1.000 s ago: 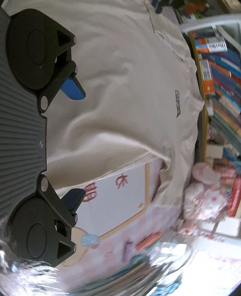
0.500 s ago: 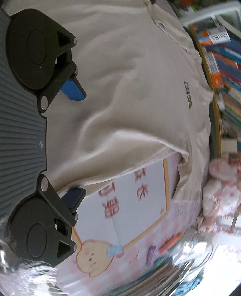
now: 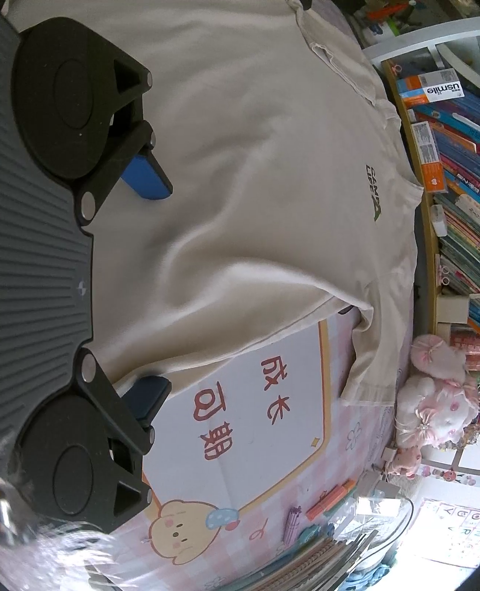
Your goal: Fold clothes
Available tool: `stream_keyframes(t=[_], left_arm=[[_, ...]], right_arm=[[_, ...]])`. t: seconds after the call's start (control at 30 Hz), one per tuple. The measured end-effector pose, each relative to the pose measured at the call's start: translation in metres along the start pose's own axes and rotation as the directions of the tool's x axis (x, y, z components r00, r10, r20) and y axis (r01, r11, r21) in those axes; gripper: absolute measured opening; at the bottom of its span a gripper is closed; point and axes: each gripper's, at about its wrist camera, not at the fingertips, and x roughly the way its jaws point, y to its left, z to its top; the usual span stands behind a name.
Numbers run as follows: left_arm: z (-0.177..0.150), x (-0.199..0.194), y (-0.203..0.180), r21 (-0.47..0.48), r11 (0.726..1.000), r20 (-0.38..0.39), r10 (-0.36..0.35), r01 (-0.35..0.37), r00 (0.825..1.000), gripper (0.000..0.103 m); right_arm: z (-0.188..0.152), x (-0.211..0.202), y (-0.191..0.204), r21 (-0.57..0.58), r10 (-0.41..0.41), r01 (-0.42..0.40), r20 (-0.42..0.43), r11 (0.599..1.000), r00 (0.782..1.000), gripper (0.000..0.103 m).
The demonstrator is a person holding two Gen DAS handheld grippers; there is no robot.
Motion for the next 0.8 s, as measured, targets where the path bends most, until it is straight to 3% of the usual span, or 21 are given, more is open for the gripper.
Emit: stream_keyframes(t=[0.13, 0.2, 0.3, 0.37, 0.4, 0.6, 0.8], left_arm=[[-0.004, -0.012, 0.001, 0.039, 0.999, 0.024, -0.007, 0.006, 1.000, 0.011], [-0.008, -0.028, 0.002, 0.049, 0.999, 0.056, -0.019, 0.017, 0.998, 0.018], [-0.025, -0.058, -0.001, 0.077, 0.996, 0.102, -0.059, 0.051, 0.993, 0.041], [-0.043, -0.078, -0.006, 0.108, 0.993, 0.125, -0.067, 0.054, 0.990, 0.065], [-0.051, -0.086, -0.007, 0.121, 0.991, 0.131, -0.068, 0.052, 0.989, 0.069], [-0.106, -0.126, -0.033, 0.214, 0.977, 0.137, -0.054, 0.024, 0.989, 0.081], [-0.143, -0.145, -0.067, 0.346, 0.938, 0.125, -0.056, 0.009, 0.991, 0.093]], right_arm=[[-0.001, 0.000, 0.000, 0.000, 0.000, 0.000, -0.001, 1.000, 1.000, 0.103], [0.000, -0.002, -0.001, 0.008, -0.001, 0.001, 0.000, 1.000, 1.000, 0.103], [0.000, -0.009, -0.001, 0.033, 0.008, -0.009, 0.017, 0.999, 1.000, 0.103], [0.002, -0.016, -0.001, 0.050, 0.014, -0.016, 0.033, 0.999, 0.999, 0.103], [0.003, -0.019, -0.001, 0.058, 0.017, -0.019, 0.042, 0.998, 0.999, 0.103], [0.007, -0.037, 0.006, 0.094, 0.019, -0.029, 0.100, 0.995, 0.995, 0.103], [0.011, -0.046, 0.013, 0.104, 0.028, -0.042, 0.128, 0.994, 0.991, 0.103]])
